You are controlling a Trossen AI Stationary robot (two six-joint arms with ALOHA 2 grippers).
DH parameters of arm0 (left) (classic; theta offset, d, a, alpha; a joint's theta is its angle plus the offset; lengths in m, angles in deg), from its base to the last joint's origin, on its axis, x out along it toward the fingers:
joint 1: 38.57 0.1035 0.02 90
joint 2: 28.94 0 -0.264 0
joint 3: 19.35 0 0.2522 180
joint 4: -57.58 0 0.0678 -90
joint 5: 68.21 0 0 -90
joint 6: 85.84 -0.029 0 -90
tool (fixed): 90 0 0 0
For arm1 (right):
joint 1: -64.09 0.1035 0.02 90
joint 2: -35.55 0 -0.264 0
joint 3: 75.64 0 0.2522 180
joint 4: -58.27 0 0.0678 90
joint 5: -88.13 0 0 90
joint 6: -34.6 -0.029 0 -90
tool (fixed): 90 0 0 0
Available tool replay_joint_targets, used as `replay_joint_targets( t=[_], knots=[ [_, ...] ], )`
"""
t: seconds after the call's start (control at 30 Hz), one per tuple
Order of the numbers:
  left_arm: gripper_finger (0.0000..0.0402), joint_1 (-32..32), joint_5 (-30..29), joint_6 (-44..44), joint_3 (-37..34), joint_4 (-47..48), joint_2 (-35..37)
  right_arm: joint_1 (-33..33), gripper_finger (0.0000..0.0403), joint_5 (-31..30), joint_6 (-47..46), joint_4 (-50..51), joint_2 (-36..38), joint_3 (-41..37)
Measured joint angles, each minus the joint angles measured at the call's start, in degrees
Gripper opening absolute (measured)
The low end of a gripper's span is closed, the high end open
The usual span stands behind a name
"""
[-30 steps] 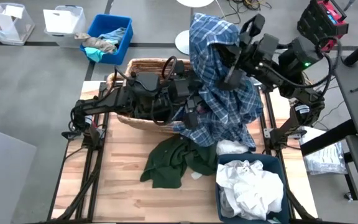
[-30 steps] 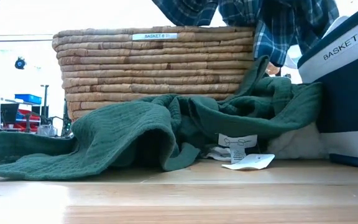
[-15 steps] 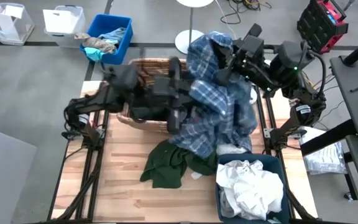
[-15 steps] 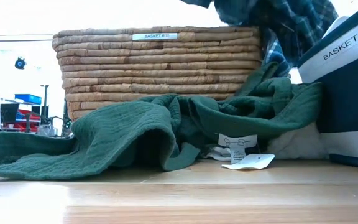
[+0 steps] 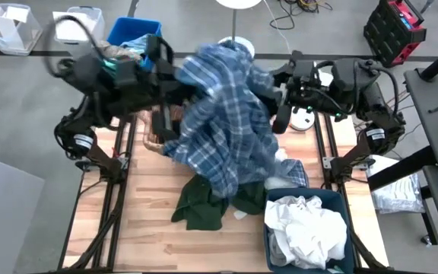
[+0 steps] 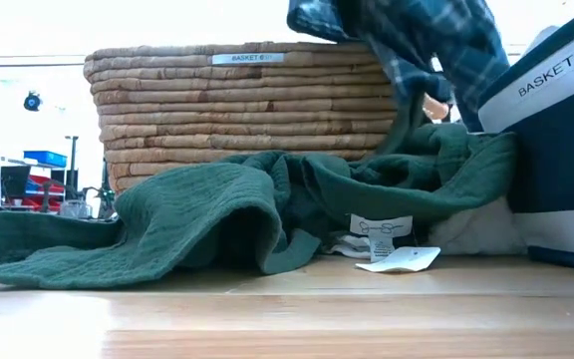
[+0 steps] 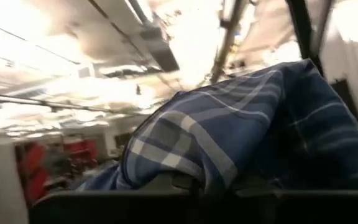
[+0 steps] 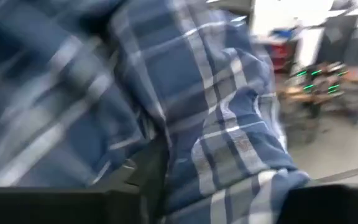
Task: Sort clothes
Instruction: Put the blue checkered polo shirt into the brown laundry basket
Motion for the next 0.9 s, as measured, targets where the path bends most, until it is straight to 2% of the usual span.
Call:
replay_joint_targets(
  t=[0.17, 0.47, 0.7, 0.9],
  knots=[
    [0.0, 0.2, -1.38, -1.11, 0.05, -3.98, 2.03, -0.07, 0.0205, 7.48, -5.62, 3.72, 0.02, -0.01],
    [0.0, 0.31, -2.71, -1.28, 0.36, -14.45, 5.03, -0.55, 0.0287, 7.94, -7.54, 9.43, 1.71, -0.07],
    [0.0, 0.56, -13.88, -2.77, 0.33, -13.96, 5.97, 1.69, 0.0315, 8.66, 0.06, 4.55, 1.91, -0.07],
    [0.0, 0.56, -14.79, -2.46, 0.21, -9.57, 4.88, 3.12, 0.0334, 9.18, 1.49, 0.23, -1.64, -0.07]
  ],
)
